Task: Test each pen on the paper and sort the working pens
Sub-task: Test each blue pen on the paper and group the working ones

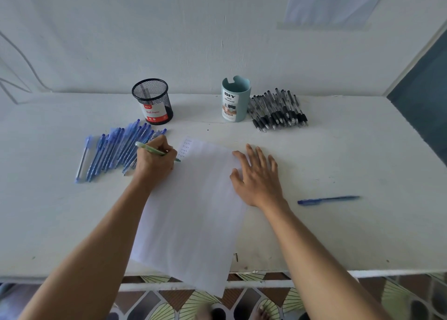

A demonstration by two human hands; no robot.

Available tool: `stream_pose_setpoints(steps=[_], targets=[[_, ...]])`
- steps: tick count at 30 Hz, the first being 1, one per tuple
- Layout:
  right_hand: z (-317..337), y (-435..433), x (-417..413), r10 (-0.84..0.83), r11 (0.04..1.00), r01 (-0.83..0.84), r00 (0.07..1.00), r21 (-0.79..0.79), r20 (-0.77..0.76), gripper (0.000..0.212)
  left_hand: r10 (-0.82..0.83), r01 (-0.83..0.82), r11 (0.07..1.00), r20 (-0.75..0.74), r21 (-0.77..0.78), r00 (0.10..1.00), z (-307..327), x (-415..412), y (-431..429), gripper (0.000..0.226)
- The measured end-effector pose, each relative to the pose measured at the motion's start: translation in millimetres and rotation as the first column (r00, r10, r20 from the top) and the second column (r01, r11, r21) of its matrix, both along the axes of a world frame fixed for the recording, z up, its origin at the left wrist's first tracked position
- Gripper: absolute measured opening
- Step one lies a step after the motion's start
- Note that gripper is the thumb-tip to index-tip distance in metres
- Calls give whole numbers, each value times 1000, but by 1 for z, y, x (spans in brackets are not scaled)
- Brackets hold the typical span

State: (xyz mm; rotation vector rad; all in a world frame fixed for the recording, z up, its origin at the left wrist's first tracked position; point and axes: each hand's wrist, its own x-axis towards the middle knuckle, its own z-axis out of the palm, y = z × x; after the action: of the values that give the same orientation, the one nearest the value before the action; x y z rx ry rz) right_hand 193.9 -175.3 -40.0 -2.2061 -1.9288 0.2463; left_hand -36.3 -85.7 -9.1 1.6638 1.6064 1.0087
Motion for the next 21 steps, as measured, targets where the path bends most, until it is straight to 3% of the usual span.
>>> stream_pose_setpoints(steps=[8,12,17,21], targets=[[4,-1,0,7,1000,-8,999,-29,-37,52,-16,16,999,0,49,1000,-6,-3,5,31],[11,-4,2,94,996,-95,987,4,-133,56,13,-12,1000,49,-25,999,-8,-7,9,27],[10,-8,2,141,988,-140,990,59,-19,69,-64,78,994,169,-78,984,-4,-10,14,10],[10,-7,1,137,989,-137,991,49,0,70,-120,122,991,27,-57,992,-3,-12,13,7]])
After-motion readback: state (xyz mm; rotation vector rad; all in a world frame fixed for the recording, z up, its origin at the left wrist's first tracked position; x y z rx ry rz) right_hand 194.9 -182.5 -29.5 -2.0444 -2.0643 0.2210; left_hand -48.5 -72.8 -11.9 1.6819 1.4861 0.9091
